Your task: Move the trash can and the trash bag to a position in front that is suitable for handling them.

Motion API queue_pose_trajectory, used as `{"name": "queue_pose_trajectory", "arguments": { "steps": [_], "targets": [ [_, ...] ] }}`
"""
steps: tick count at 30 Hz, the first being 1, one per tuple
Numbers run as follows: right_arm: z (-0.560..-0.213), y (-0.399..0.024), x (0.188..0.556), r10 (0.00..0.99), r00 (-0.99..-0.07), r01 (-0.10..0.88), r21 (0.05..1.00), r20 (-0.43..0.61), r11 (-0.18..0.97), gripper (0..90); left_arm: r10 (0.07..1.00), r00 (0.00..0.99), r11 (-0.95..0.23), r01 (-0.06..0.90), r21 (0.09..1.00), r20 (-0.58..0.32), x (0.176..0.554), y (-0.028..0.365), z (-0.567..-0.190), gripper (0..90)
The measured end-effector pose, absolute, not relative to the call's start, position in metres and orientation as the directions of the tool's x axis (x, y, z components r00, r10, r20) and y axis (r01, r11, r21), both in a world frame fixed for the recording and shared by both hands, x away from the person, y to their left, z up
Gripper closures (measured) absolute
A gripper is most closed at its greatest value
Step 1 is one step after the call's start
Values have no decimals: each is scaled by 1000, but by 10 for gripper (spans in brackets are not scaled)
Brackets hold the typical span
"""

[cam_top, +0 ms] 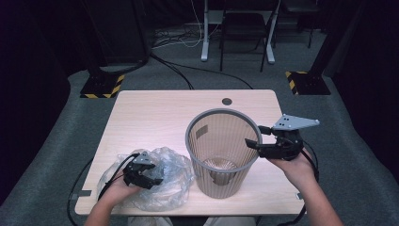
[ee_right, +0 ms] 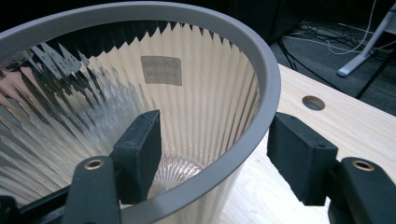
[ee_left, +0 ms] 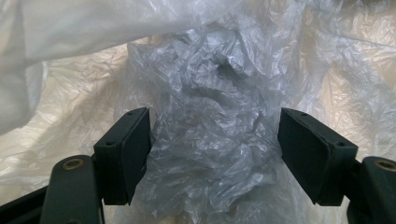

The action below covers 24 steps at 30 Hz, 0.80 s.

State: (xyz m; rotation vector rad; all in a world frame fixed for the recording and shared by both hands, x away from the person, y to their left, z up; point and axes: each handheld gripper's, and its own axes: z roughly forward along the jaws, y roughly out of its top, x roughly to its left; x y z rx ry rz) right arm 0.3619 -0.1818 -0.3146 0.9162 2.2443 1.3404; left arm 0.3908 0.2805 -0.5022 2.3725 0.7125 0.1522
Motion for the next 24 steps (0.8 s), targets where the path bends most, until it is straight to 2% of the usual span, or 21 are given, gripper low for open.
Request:
{"name": "queue_pose_trajectory", "arguments": {
  "steps": [8,12,16,20,24],
  "targets": [
    [-315,-182,353,689,-724,344,877,22,334,338,517,854,-660,444,606,-63,389,278,-502,262],
    [-313,-182,354,693,-721,337,878,8,340,298,517,853,-658,447,606,-67,390,278,-503,262],
    [-304,-189,352,714,-700,297,915,14,273,244,513,856,-666,444,600,-65,392,277,-504,257],
    [-297,-196,347,735,-678,255,942,15,216,238,509,859,-675,441,592,-59,392,275,-506,253],
    [-298,-199,343,739,-673,248,946,15,206,238,509,859,-678,441,589,-57,392,274,-507,248]
  ]
}}
